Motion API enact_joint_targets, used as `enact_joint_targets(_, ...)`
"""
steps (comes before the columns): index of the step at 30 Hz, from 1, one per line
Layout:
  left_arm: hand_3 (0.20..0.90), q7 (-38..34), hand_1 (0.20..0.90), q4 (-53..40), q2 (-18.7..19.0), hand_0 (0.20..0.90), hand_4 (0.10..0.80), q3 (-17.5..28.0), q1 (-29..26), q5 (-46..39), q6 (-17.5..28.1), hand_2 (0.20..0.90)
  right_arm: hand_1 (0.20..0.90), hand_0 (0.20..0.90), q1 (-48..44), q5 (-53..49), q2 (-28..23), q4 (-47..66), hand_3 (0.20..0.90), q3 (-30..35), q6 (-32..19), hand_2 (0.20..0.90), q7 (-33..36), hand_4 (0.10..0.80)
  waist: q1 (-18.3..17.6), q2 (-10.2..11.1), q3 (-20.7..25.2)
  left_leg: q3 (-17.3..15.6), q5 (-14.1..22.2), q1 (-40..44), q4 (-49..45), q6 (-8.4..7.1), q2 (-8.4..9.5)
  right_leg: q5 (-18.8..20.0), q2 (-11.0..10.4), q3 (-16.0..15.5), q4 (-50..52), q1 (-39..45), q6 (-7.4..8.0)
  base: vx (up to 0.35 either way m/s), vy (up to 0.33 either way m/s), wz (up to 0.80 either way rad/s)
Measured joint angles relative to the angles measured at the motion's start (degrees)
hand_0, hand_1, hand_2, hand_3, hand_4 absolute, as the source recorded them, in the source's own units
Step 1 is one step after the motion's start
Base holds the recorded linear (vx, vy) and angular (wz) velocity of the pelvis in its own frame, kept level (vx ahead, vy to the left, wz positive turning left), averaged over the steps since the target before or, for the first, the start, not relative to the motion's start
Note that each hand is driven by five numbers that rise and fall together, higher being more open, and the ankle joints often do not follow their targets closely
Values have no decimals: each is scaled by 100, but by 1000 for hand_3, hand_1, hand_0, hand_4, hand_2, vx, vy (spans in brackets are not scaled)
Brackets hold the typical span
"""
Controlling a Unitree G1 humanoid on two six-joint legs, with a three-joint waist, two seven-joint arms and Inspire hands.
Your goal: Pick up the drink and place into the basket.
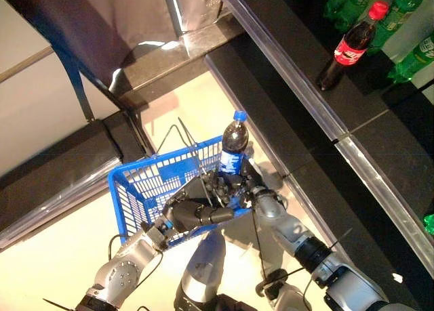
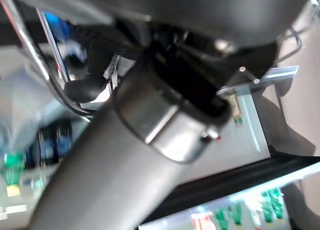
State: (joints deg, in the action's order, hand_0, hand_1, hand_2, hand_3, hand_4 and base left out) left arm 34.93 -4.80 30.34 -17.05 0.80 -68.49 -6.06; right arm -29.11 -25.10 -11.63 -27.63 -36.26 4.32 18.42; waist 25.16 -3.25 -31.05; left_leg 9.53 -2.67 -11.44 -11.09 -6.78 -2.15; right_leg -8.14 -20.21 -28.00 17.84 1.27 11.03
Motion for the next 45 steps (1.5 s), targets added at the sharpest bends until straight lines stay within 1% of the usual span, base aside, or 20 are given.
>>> enact_joint_targets(5, 200, 62, 300, -51, -22, 300, 100, -346, -352, -26, -122, 300, 300, 300, -81, -32, 81, -424, 200, -85, 2, 300, -17, 100, -14, -1, 0, 40, -7, -92, -17, -5, 32, -17, -10, 12, 13, -71, 13, -8, 5, 4)
enact_joint_targets(8, 200, 60, 300, -42, 12, 300, 100, -449, -370, -17, -158, 300, 300, 300, -121, -156, 71, -635, 200, -131, 75, 300, -98, 100, -35, 0, 0, 33, -6, -97, -15, -5, 47, -17, -24, 12, 12, -78, 15, 0, 0, 0)
enact_joint_targets(11, 200, 59, 300, -42, 124, 300, 100, -509, -367, -8, -265, 300, 300, 300, -307, -394, 82, -1092, 200, -141, 396, 300, -433, 100, -44, 0, 0, 28, -6, -104, -9, -5, 47, -19, -33, 13, 22, -100, 18, -6, -11, 0)
enact_joint_targets(14, 200, 58, 300, -43, 181, 300, 100, -561, -367, -7, -332, 300, 300, 300, -506, -542, 67, -1625, 200, -201, 812, 300, -943, 100, -15, 0, 0, 31, -6, -146, -14, -6, 47, -25, -38, 12, 73, -146, 20, 0, -43, 1)
enact_joint_targets(15, 200, 58, 300, -43, 187, 300, 100, -576, -368, -7, -342, 300, 300, 300, -569, -718, 74, -1852, 200, -228, 999, 300, -1197, 100, 3, 0, 0, 34, -6, -150, -16, -6, 47, -28, -38, 10, 81, -148, 21, 0, 0, 0)
enact_joint_targets(16, 200, 59, 300, -48, 199, 300, 100, -591, -374, -7, -344, 300, 300, 300, -607, -815, 82, -2009, 200, -281, 1081, 300, -1335, 100, 14, 0, 0, 37, -6, -149, -17, -6, 48, -33, -39, 7, 85, -146, 19, 0, 0, 0)
enact_joint_targets(18, 200, 60, 300, -64, 237, 300, 100, -695, -444, -5, -348, 300, 300, 300, -693, -1228, 93, -2267, 200, -270, 1144, 300, -1550, 100, 38, 0, 0, 42, -7, -150, -23, -6, 48, -34, -40, 6, 87, -149, 19, 0, 0, 0)
enact_joint_targets(22, 200, 61, 300, -83, 288, 300, 100, -699, -512, -5, -357, 300, 300, 300, -880, -2077, 75, -2625, 200, -140, 1338, 300, -2183, 100, 46, 0, 0, 46, -5, -151, -69, -6, 49, -37, -42, 9, 98, -141, 13, 0, 0, 0)
enact_joint_targets(28, 200, 61, 300, -85, 419, 300, 100, -705, -521, -5, -357, 300, 300, 300, -903, -3049, 168, -2944, 200, 241, 1665, 300, -2638, 100, 61, 0, 0, 47, -4, -161, -85, -3, 55, -41, -48, 11, 103, -159, 13, 0, 0, 0)
enact_joint_targets(29, 200, 61, 300, -85, 428, 300, 100, -705, -522, -5, -357, 300, 514, 514, -904, -3133, 183, -3001, 450, 255, 1670, 514, -2645, 350, 59, 0, 0, 47, -4, -163, -85, -3, 56, -41, -48, 12, 105, -170, 13, 0, 0, 0)
enact_joint_targets(30, 200, 67, 300, -89, 437, 300, 100, -709, -522, -5, -357, 300, 568, 568, -898, -3174, 183, -3018, 513, 260, 1680, 568, -2645, 413, 58, 0, 0, 47, -4, -168, -85, -3, 56, -41, -49, 14, 108, -179, 13, 0, 0, 0)
enact_joint_targets(31, 200, 70, 300, -91, 438, 300, 100, -712, -522, -5, -358, 300, 900, 900, -898, -3200, 185, -3032, 900, 278, 1683, 900, -2645, 800, 57, 0, 0, 47, -4, -175, -84, -3, 56, -43, -52, 18, 112, -190, 12, 0, 0, 0)
enact_joint_targets(40, 200, 65, 300, -87, 433, 300, 100, -720, -522, -7, -381, 300, 900, 900, -891, -3383, 201, -3178, 900, 384, 1589, 900, -2646, 800, -19, 0, -1, 36, -3, -229, -86, -4, 54, -48, -58, 27, 145, -270, 10, 0, 0, 0)
enact_joint_targets(45, 200, 27, 300, -87, 441, 300, 100, -676, -525, -64, -486, 300, 900, 900, -756, -3568, 202, -3061, 900, 366, 1415, 900, -2667, 800, -16, 2, -2, 27, -3, -233, -94, -3, 49, -48, -58, 29, 186, -250, 10, -4, -23, 0)
